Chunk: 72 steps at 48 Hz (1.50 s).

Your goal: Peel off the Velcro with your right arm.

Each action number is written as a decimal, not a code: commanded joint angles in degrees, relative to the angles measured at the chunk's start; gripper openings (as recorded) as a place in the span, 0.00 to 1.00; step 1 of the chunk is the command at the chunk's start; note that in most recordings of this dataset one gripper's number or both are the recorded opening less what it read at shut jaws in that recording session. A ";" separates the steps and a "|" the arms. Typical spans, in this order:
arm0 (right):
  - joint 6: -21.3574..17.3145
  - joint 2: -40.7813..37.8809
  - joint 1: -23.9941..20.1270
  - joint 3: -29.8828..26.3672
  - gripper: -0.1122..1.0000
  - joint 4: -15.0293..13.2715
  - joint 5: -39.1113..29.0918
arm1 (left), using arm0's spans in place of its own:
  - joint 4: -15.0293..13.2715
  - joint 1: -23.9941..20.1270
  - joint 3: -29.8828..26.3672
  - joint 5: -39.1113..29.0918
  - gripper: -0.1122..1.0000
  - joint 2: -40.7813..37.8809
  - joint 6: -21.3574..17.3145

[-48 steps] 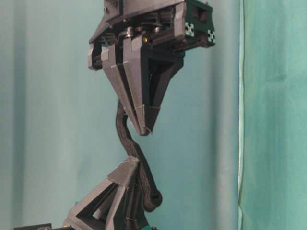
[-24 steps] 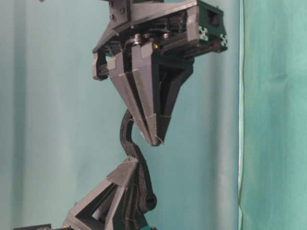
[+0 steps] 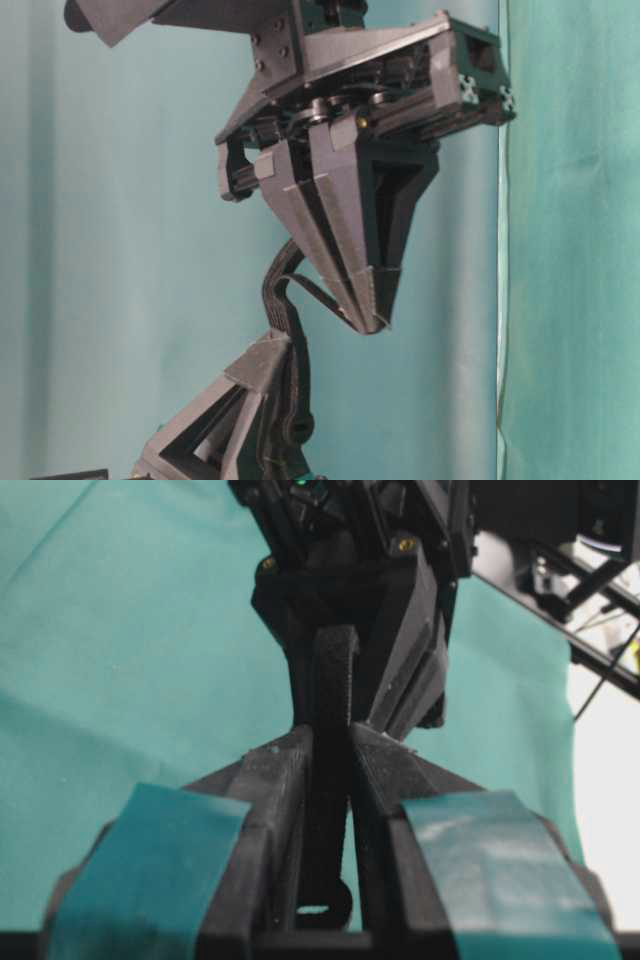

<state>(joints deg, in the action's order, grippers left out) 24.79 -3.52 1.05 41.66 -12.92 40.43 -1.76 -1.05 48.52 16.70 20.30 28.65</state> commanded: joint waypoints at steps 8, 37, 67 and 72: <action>-0.09 -0.26 -1.58 -2.20 0.02 -0.26 -0.26 | 0.09 -0.70 -0.97 1.76 0.19 0.88 -0.18; 0.00 -1.85 -2.64 -4.22 0.02 -0.26 -2.64 | 0.09 -0.88 -0.79 2.29 0.19 0.79 -0.09; 0.18 -1.85 0.70 -7.03 0.02 -0.18 -2.11 | 0.09 -0.35 0.88 4.39 0.19 0.79 0.09; 0.18 -1.93 1.41 -7.47 0.02 -0.18 -2.02 | 0.09 -0.35 1.05 4.31 0.19 0.88 0.09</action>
<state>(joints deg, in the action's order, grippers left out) 24.87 -6.24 1.49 36.91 -13.27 37.62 -1.76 -1.67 50.19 20.65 21.18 28.74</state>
